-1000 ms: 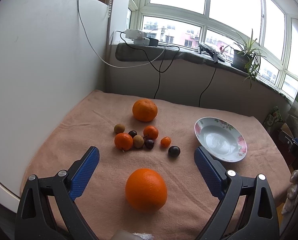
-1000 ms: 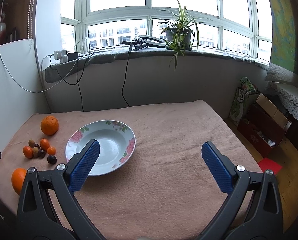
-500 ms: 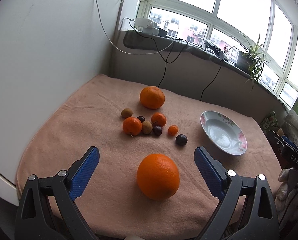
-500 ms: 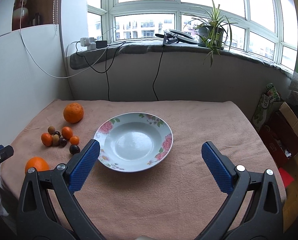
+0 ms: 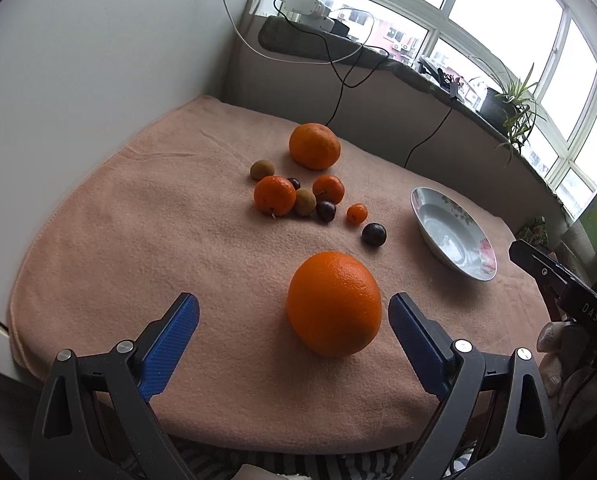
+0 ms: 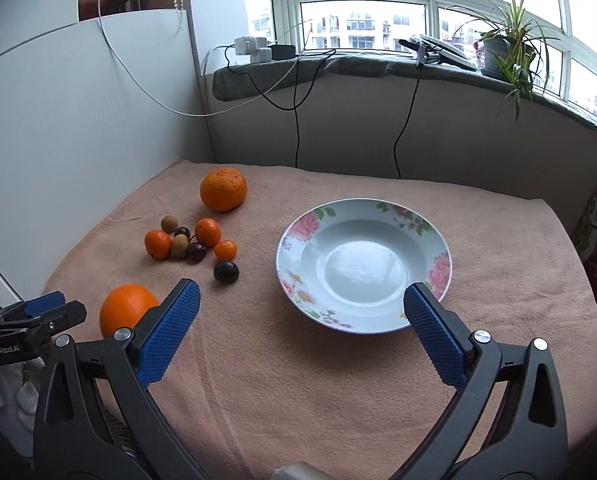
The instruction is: Organize fruits
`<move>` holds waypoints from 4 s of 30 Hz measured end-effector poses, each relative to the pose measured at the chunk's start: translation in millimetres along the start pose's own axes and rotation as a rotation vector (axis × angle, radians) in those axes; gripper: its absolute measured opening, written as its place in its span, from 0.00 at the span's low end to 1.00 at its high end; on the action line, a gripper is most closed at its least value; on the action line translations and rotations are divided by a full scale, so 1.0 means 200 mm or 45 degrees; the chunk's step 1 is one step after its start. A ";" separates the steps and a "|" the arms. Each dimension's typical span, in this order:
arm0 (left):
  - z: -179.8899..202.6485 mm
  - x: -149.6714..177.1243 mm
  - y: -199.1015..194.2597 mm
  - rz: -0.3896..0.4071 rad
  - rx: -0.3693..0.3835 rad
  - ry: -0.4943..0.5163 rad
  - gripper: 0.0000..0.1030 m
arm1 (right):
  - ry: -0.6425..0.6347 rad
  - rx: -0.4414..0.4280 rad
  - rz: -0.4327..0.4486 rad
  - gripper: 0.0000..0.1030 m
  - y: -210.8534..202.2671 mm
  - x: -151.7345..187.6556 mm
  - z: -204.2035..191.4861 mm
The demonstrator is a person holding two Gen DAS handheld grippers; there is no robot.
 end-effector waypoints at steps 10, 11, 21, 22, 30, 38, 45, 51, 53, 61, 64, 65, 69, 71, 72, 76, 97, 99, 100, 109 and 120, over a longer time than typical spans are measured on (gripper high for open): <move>0.00 0.04 0.06 -0.068 0.126 -0.054 0.87 | -0.013 -0.330 -0.205 1.00 0.18 0.06 -0.20; 0.00 0.05 0.07 -0.074 0.131 -0.054 0.87 | -0.004 -0.359 -0.232 1.00 0.20 0.06 -0.21; 0.02 0.07 0.12 -0.123 0.186 -0.031 0.79 | 0.040 -0.540 -0.404 0.92 0.33 0.09 -0.35; 0.02 0.07 0.13 -0.125 0.188 -0.024 0.79 | 0.052 -0.563 -0.421 0.92 0.34 0.09 -0.36; 0.04 0.09 0.15 -0.145 0.219 -0.010 0.73 | 0.056 -0.625 -0.500 0.85 0.41 0.09 -0.44; 0.04 0.09 0.17 -0.157 0.237 -0.012 0.67 | 0.023 -0.670 -0.549 0.72 0.44 0.12 -0.52; 0.04 0.10 0.19 -0.168 0.241 -0.019 0.65 | 0.007 -0.703 -0.563 0.67 0.45 0.11 -0.55; 0.04 0.10 0.19 -0.168 0.236 -0.014 0.64 | 0.001 -0.731 -0.569 0.61 0.45 0.11 -0.56; 0.04 0.10 0.19 -0.168 0.231 -0.011 0.64 | -0.006 -0.733 -0.566 0.59 0.45 0.12 -0.58; 0.06 0.10 0.19 -0.165 0.195 0.021 0.62 | -0.026 -0.735 -0.564 0.59 0.44 0.12 -0.57; 0.07 0.09 0.19 -0.165 0.183 0.033 0.62 | -0.042 -0.726 -0.554 0.59 0.42 0.12 -0.57; 0.07 0.09 0.19 -0.165 0.184 0.033 0.62 | -0.041 -0.723 -0.551 0.59 0.42 0.12 -0.57; 0.09 0.08 0.19 -0.163 0.185 0.042 0.62 | -0.047 -0.711 -0.536 0.59 0.40 0.12 -0.55; 0.10 0.07 0.20 -0.159 0.187 0.053 0.62 | -0.050 -0.703 -0.523 0.59 0.39 0.11 -0.54; 0.12 0.07 0.20 -0.157 0.189 0.059 0.62 | -0.050 -0.699 -0.517 0.59 0.38 0.11 -0.54; 0.16 0.04 0.21 -0.150 0.198 0.089 0.62 | -0.048 -0.676 -0.486 0.59 0.35 0.09 -0.50; 0.66 -0.11 0.39 -0.153 0.331 0.333 0.62 | 0.133 -0.507 -0.325 0.59 0.21 -0.07 0.00; 0.71 -0.13 0.41 -0.158 0.348 0.355 0.62 | 0.155 -0.488 -0.311 0.59 0.20 -0.08 0.06; 0.74 -0.14 0.43 -0.162 0.358 0.364 0.62 | 0.163 -0.478 -0.306 0.59 0.19 -0.08 0.09; 0.91 -0.15 0.56 -0.217 0.401 0.424 0.62 | 0.257 -0.427 -0.307 0.59 0.22 -0.07 0.31; 0.97 -0.14 0.65 -0.295 0.439 0.452 0.62 | 0.377 -0.398 -0.344 0.59 0.28 -0.04 0.43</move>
Point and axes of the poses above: each gripper's, at about its wrist camera, not at the fingertips, and y roughly the way its jaws point, z to its right, x to its underside, the point moved 3 cm from there along y, roughly the way its jaws point, and after that the axes turned 3 degrees about x, right-handed, at the moved point
